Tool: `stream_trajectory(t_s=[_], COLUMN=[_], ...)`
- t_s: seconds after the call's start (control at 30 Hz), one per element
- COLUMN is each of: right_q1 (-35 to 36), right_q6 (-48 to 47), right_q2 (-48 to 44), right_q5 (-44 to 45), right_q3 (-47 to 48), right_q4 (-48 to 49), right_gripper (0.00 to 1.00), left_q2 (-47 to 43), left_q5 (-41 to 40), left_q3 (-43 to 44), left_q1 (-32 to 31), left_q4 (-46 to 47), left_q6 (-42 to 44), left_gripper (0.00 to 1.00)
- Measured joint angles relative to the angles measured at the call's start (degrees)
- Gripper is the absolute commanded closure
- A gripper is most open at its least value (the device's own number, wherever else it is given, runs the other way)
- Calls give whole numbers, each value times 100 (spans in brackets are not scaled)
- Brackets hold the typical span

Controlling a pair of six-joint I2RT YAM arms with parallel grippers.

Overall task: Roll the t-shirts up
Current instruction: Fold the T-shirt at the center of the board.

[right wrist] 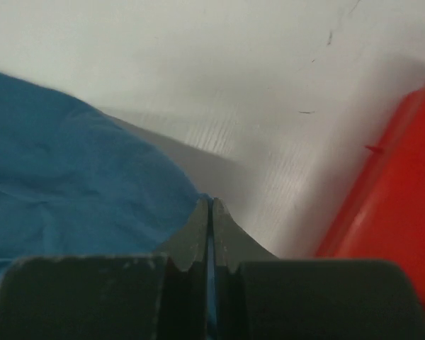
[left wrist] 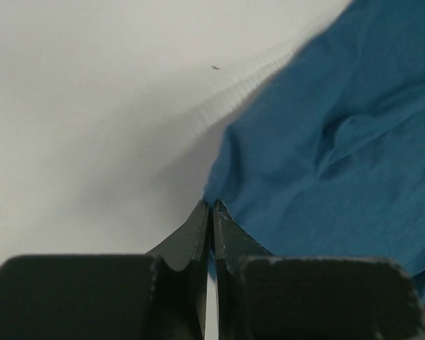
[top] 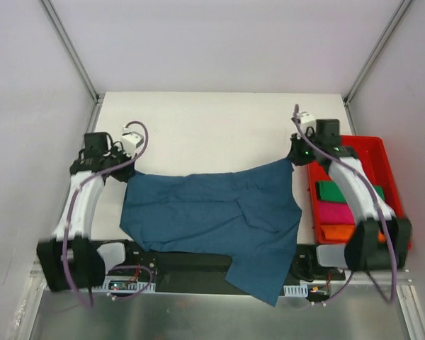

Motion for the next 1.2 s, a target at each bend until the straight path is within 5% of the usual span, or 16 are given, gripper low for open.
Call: stream_trajectory(t_s=[0.13,0.27,0.43,0.57,0.67,0.77,0.8,1.2], right_q1=[28,24,35,68,118,181,208,173], right_q6=[-116,-164,-254,-289,-352,-494,-608,-170], right_q2=[2669,5123,6395,7674,7777,7560,7567,6913], right_q5=[4,79,376,726,1215,1556,1705,2033], right_q3=[575,2938,4931,7464,7521,6798,6747,6542], right_q4=[448,219,133,-470,-236,90,105,-120], right_gripper=[99,99,97,99,99,58,55,42], left_q2=[2376,4164,5309,6245,6878,7283,7340,6607], left_q5=[-28,-225,-531,-1001,-1357,-1635,-1731,-2420], left_q3=[254,1368,2837,4172,4966,5434,5589,5449], left_q1=[0,4,4,0,0,-39,-68,-459], left_q4=[616,918,1086,1257,1338,1397,1390,1364], left_q6=[66,70,90,11,-142,-212,-260,-723], left_gripper=[100,100,100,94,86,66,61,41])
